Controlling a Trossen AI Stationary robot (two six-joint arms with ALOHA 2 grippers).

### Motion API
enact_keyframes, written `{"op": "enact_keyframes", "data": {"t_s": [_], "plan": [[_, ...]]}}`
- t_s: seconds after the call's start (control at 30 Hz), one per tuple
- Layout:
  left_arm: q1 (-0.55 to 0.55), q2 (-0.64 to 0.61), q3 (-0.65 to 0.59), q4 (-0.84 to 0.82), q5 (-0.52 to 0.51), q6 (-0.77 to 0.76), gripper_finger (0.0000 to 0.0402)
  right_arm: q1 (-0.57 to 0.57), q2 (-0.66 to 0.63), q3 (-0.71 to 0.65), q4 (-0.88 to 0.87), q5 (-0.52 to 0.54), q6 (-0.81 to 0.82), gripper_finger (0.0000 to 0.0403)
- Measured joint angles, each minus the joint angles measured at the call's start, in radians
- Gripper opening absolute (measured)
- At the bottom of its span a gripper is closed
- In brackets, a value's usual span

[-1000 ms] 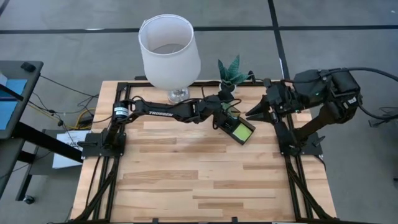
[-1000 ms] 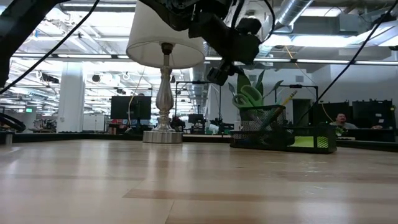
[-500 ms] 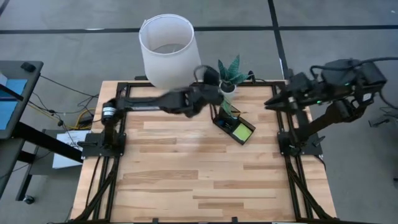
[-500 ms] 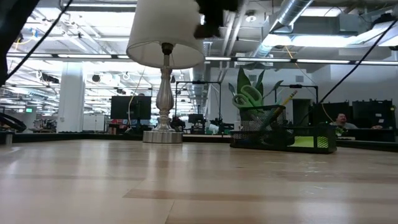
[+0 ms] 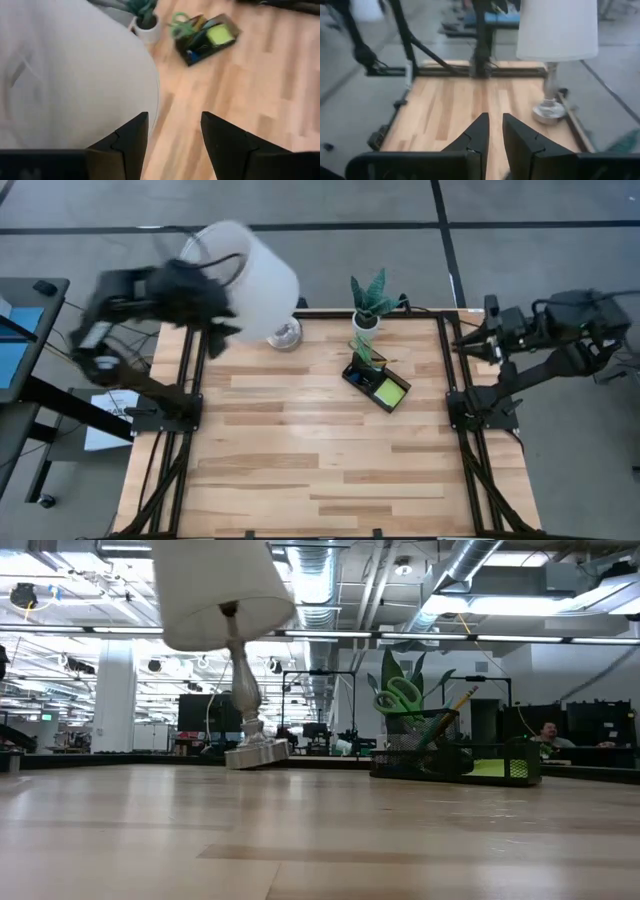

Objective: Pick and place office supplies into organizer
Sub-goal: Return to Home Position

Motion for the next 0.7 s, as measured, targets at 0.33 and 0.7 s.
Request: {"op": "enact_keyframes", "data": {"t_s": [0.33, 0.7], "plan": [[-0.159, -0.326, -0.302, 0.610, -0.111, 0.286, 0.0176, -0.011, -0.503, -0.888, 0.956, -0.166, -0.247, 0.0048], [-0.068, -0.265, -0.305, 0.611, -0.071, 0.354, 0.0176, -0.020, -0.761, -1.004, 0.978, -0.228, -0.139, 0.0048]]}}
